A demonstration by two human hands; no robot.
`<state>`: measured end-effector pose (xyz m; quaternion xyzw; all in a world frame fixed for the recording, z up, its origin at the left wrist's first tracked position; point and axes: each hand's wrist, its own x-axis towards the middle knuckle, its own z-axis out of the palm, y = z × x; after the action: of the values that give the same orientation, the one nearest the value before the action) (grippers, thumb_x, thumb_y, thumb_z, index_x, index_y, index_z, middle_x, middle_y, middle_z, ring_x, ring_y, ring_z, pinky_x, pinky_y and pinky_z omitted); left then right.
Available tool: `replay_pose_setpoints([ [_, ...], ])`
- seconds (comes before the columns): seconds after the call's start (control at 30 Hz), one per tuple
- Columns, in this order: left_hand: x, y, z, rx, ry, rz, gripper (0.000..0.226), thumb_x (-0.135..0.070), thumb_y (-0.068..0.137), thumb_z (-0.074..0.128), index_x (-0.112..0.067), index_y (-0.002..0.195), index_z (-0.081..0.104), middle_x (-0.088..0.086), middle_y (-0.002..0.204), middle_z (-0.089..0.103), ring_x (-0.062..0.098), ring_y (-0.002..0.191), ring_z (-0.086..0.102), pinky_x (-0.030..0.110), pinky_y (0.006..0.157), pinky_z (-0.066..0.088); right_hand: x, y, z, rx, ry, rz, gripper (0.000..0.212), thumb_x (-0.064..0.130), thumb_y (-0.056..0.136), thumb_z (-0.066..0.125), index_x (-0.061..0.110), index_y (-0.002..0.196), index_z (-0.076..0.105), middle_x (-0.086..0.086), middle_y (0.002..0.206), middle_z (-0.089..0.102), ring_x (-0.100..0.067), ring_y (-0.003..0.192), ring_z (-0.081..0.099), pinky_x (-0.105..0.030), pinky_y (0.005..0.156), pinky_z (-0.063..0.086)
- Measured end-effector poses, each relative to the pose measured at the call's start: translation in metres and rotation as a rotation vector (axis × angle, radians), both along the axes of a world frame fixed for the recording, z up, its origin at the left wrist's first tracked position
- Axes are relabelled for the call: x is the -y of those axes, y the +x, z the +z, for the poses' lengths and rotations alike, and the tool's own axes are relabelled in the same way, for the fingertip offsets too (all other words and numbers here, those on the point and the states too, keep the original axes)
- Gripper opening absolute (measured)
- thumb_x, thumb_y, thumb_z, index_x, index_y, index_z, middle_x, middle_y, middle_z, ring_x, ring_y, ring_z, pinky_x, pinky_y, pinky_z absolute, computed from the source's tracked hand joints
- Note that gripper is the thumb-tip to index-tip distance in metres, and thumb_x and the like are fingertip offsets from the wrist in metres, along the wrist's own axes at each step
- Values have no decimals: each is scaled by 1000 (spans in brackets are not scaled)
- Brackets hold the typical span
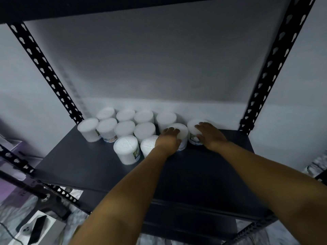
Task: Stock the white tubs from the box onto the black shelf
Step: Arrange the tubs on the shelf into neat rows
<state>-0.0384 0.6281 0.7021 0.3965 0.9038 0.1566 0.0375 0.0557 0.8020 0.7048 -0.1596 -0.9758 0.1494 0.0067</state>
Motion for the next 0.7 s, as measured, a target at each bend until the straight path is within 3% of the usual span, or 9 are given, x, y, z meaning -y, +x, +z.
replay_pose_setpoints([
  [0.37,5,3,3,42,-4,-79,49,-22,95,53,-12,142,40,9,150,36,25,138,30,33,112,26,7,31,-8,-70,83,-18,51,30,98,45,14,145,34,-9,153,28,-25,140,26,-29,113,15],
  [0.57,12,9,5,36,8,-137,49,-22,94,55,-12,140,43,8,148,40,24,137,34,33,112,27,14,47,-3,-114,121,-18,48,26,91,57,9,135,49,-15,140,46,-34,126,42,-37,106,32],
  [0.7,15,14,1,48,25,-157,48,-21,92,58,-13,138,46,8,146,42,25,135,36,36,112,29,17,53,2,-77,132,-34,49,30,89,58,11,133,51,-14,136,49,-34,122,43,-40,103,36],
])
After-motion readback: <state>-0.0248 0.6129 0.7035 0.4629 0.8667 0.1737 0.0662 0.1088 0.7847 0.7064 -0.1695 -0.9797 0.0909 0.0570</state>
